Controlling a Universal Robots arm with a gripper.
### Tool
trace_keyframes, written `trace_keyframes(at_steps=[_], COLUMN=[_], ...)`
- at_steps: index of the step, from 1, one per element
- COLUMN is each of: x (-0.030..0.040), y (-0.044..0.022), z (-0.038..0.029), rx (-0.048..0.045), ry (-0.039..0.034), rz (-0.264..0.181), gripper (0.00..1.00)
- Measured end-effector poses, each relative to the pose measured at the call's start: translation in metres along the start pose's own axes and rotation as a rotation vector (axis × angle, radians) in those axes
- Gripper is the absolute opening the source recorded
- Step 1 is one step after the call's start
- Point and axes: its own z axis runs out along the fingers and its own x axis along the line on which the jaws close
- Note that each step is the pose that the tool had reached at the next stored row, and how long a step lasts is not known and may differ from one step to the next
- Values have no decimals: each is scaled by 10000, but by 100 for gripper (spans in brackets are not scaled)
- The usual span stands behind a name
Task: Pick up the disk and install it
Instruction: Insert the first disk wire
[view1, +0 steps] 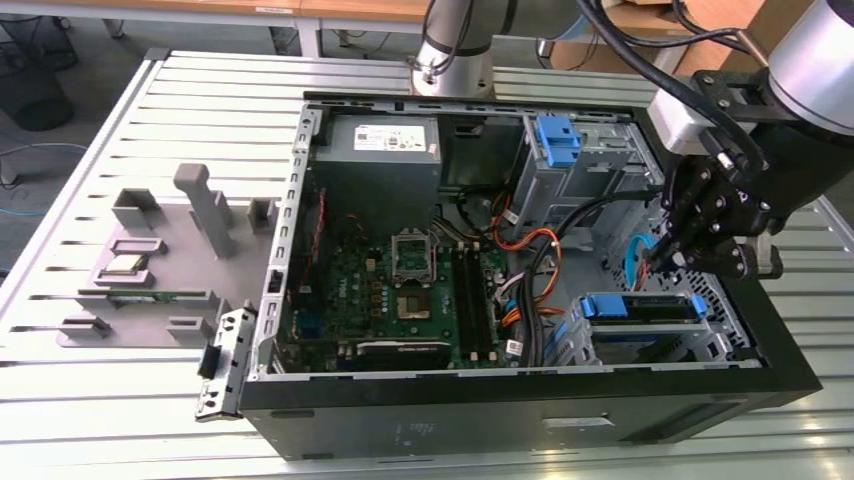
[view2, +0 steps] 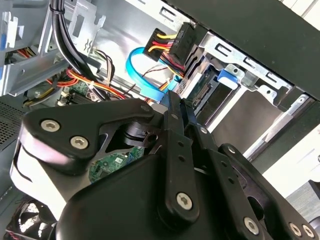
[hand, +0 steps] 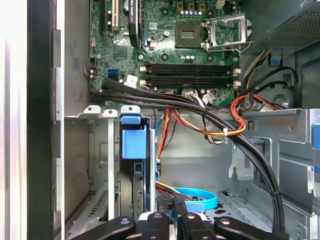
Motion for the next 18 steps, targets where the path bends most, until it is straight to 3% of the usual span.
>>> trace_keyframes(at_steps=[4,13,18], x=[19,78,108], y=[37,95,143], z=[7,18,34], rx=[149,694,951], ry=[16,85,96], rz=[-52,-140,-185], gripper=[16,16,16])
